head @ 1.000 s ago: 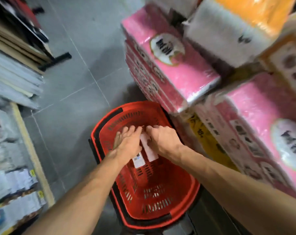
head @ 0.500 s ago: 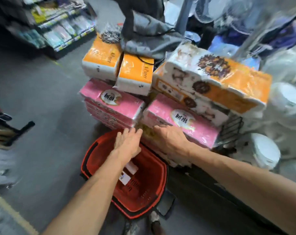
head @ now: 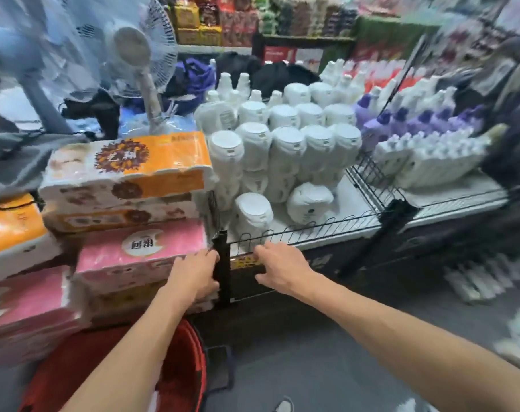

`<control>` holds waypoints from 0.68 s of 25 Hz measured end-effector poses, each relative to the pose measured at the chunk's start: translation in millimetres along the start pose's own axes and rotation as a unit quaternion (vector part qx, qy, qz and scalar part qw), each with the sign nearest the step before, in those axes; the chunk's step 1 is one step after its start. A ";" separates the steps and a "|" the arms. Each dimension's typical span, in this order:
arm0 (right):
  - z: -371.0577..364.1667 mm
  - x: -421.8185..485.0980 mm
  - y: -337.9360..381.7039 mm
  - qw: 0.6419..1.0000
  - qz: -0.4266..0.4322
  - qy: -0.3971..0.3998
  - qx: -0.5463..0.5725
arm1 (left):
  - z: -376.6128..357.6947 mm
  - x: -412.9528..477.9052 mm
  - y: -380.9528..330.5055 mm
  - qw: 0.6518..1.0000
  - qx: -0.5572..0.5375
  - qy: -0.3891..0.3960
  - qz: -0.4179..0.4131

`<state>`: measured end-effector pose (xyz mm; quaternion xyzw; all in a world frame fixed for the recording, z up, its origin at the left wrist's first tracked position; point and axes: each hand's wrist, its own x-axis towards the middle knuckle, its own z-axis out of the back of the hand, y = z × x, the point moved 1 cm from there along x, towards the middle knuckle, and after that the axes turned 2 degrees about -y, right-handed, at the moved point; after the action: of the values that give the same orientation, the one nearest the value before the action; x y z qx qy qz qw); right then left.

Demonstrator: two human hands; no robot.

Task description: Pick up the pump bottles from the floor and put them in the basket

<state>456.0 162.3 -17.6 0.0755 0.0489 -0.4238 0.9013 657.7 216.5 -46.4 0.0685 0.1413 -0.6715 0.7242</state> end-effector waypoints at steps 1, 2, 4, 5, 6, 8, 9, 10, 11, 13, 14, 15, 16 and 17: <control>3.3 -13.5 -29.9 0.999 -0.034 -0.002 0.002 | 5.8 14.1 -28.8 0.999 0.017 0.000 -0.028; 7.0 -28.5 -59.5 0.998 -0.068 -0.004 0.005 | 10.7 28.9 -59.4 0.998 0.035 0.003 -0.051; 11.6 -55.1 -108.8 0.993 -0.121 -0.009 -0.001 | 18.1 52.9 -113.7 0.994 0.057 0.002 -0.090; 12.8 -71.4 -136.4 0.988 -0.154 -0.012 -0.001 | 20.9 66.2 -146.2 0.991 0.062 -0.004 -0.118; 14.3 -87.0 -162.7 0.983 -0.184 -0.014 -0.004 | 23.7 78.8 -179.1 0.987 0.068 -0.012 -0.147; 17.4 -116.7 -211.6 0.971 -0.238 -0.021 -0.012 | 29.0 99.7 -244.6 0.976 0.073 -0.023 -0.202; 19.6 -132.1 -233.1 0.964 -0.264 -0.024 -0.012 | 30.8 108.2 -277.0 0.970 0.075 -0.023 -0.229; 20.5 -146.9 -252.9 0.957 -0.288 -0.026 -0.011 | 31.3 115.5 -306.8 0.964 0.079 -0.023 -0.251; 21.1 -162.1 -272.3 0.949 -0.313 -0.028 -0.009 | 31.7 122.7 -335.3 0.958 0.088 -0.021 -0.272; 20.3 -189.6 -305.5 0.933 -0.358 -0.024 -0.005 | 32.3 135.5 -380.2 0.945 0.105 -0.021 -0.310; 18.5 -204.8 -324.0 0.924 -0.382 -0.024 0.001 | 32.5 143.1 -403.2 0.936 0.113 -0.021 -0.332; 15.3 -217.8 -341.6 0.913 -0.407 -0.023 0.007 | 32.2 151.5 -423.4 0.929 0.119 -0.019 -0.351; 13.1 -228.6 -359.0 0.902 -0.431 -0.020 0.010 | 32.4 160.9 -443.4 0.922 0.120 -0.017 -0.369; 11.4 -236.3 -375.1 0.891 -0.453 -0.015 0.013 | 32.2 170.4 -462.8 0.914 0.119 -0.014 -0.386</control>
<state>16.7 103.0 -5.9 0.0502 0.0584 -0.7878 0.6111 212.3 3.7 -24.5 0.0851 0.0657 -0.9117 0.3965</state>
